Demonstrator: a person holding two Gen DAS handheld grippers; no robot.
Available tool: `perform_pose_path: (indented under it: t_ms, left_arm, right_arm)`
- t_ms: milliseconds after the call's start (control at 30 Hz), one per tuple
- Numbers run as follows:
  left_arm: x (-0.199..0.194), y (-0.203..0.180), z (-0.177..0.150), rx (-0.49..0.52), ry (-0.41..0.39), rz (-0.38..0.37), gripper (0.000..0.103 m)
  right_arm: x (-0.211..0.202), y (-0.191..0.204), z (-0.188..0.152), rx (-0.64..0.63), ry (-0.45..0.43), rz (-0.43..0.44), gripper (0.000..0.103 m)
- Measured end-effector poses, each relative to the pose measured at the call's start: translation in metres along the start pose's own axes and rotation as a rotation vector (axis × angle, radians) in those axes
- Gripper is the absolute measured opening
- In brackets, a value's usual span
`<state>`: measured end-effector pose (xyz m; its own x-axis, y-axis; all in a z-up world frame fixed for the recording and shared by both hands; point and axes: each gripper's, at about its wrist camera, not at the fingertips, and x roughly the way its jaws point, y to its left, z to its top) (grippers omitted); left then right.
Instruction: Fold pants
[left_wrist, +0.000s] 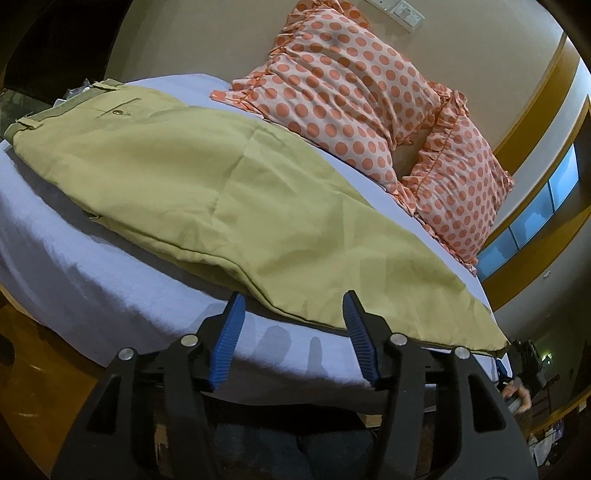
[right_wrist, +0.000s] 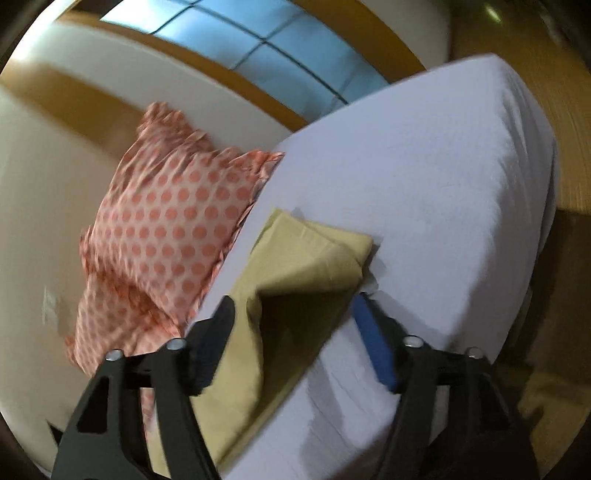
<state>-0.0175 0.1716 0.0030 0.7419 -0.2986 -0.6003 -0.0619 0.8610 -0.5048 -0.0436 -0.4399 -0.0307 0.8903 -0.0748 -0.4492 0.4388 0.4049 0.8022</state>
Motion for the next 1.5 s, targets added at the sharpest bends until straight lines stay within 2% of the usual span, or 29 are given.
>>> perform_pose_path:
  t_ms: [133,200,400,467,567,733,767,800,833,867,900,967,1033,1133,1167,1200,1233,1300,1333,1433,1467,1500]
  left_arm:
    - [-0.002,-0.001,-0.002,0.009,0.002,-0.003,0.057]
    - [0.0,-0.001,0.0,0.005,0.005,-0.002,0.057]
    - [0.005,-0.002,0.001,0.003,0.012,-0.019,0.058]
    - [0.006,-0.003,0.001,0.004,0.014,-0.021,0.058]
    - [0.008,-0.002,0.001,-0.001,0.014,-0.018,0.059]
    - [0.01,-0.003,0.002,0.001,0.017,-0.021,0.059]
    - [0.01,-0.003,0.002,0.003,0.018,-0.022,0.06]
    - [0.011,-0.004,0.002,0.007,0.019,-0.024,0.06]
    - [0.012,-0.005,0.001,0.01,0.021,-0.024,0.061]
    - [0.013,-0.005,0.001,0.011,0.023,-0.024,0.061]
    - [0.013,-0.006,0.001,0.012,0.024,-0.025,0.061]
    - [0.013,-0.005,0.001,0.012,0.024,-0.026,0.061]
    - [0.013,-0.007,0.002,0.011,0.023,-0.025,0.061]
    - [0.013,-0.007,0.002,0.015,0.024,-0.023,0.061]
    - [0.015,-0.008,0.002,0.017,0.025,-0.02,0.061]
    - [0.016,-0.009,0.003,0.018,0.026,-0.02,0.061]
    - [0.016,-0.01,0.003,0.017,0.026,-0.022,0.061]
    - [0.015,-0.01,0.002,0.016,0.023,-0.025,0.062]
    - [0.015,-0.011,0.002,0.017,0.022,-0.028,0.062]
    - [0.016,-0.012,0.001,0.024,0.022,-0.037,0.062]
    - [0.018,-0.012,0.002,0.024,0.026,-0.037,0.063]
    - [0.018,-0.013,0.002,0.025,0.029,-0.038,0.063]
  right_arm:
    - [0.001,-0.01,0.009,0.156,0.028,0.012,0.072]
    - [0.004,-0.003,0.009,0.126,0.038,0.001,0.082]
    - [0.021,0.019,0.016,0.061,0.091,-0.05,0.094]
    - [0.022,0.019,0.017,0.074,0.095,-0.047,0.094]
    - [0.016,0.015,0.015,0.076,0.093,0.013,0.093]
    - [0.015,0.017,0.015,0.048,0.103,0.029,0.093]
    - [0.014,0.017,0.015,0.046,0.1,0.04,0.092]
    - [0.012,0.019,0.016,0.037,0.099,0.079,0.074]
    - [0.014,0.024,0.015,0.026,0.122,0.168,0.071]
    - [0.017,0.029,0.015,0.013,0.147,0.17,0.071]
    - [0.02,0.035,0.014,-0.008,0.159,0.132,0.071]
    - [0.025,0.035,0.013,-0.012,0.174,0.114,0.071]
    - [0.027,0.027,0.016,0.023,0.173,0.065,0.071]
    - [0.034,0.023,0.024,0.021,0.149,0.036,0.059]
    - [0.037,0.023,0.028,0.006,0.142,0.033,0.04]
    - [0.042,0.025,0.033,-0.025,0.138,0.043,0.016]
    - [0.047,0.029,0.038,-0.067,0.147,0.053,0.003]
    - [0.048,0.038,0.045,-0.157,0.134,0.114,0.002]
    - [0.044,0.042,0.047,-0.201,0.119,0.102,0.002]
    - [0.034,0.032,0.045,-0.24,0.119,-0.03,0.005]
    - [0.031,0.027,0.044,-0.231,0.124,-0.071,0.015]
    - [0.025,0.018,0.043,-0.2,0.11,-0.122,0.033]
